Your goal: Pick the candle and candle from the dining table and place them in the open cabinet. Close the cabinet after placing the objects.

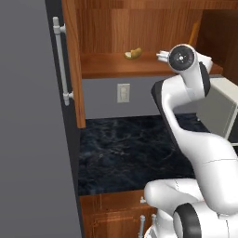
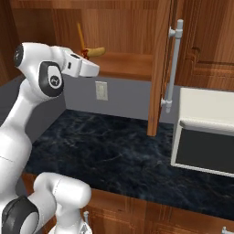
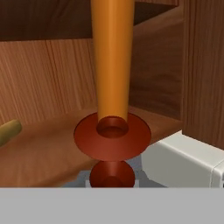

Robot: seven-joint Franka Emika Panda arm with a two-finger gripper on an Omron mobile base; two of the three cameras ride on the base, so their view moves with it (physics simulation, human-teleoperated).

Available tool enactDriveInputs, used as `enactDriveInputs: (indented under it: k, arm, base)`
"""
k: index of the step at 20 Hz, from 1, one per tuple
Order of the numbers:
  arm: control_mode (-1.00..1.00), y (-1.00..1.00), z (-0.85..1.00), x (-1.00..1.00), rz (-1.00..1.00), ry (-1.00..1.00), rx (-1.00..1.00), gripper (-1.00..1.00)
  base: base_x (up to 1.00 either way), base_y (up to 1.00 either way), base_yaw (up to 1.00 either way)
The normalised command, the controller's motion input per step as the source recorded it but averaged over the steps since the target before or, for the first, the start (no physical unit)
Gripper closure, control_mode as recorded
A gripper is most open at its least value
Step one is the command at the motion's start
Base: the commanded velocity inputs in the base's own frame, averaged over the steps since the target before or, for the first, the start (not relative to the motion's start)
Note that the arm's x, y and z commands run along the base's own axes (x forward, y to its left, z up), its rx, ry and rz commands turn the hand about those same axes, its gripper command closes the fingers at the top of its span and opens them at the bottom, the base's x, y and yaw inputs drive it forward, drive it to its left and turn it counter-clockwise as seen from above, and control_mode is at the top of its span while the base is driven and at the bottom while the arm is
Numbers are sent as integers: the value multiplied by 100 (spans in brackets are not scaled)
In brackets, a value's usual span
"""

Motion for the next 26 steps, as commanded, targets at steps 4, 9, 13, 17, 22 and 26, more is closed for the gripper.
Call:
enactDriveInputs:
  k: [4, 9, 13, 17, 22, 26]
  arm:
    - [-100, -3, -10, 33, 1, 0, 0, 100]
    - [-100, -4, -5, 34, 1, 0, 0, 100]
    - [-100, 0, 0, 40, 0, 0, 0, 100]
    - [-100, -1, -5, 42, 1, 0, 0, 100]
    - [-100, -1, -13, 39, 1, 0, 0, 100]
    - [-100, -1, -16, 36, 1, 0, 0, 100]
  base:
    - [0, 0, 0]
    - [0, 0, 0]
    - [0, 0, 0]
    - [0, 0, 0]
    - [0, 0, 0]
    - [0, 0, 0]
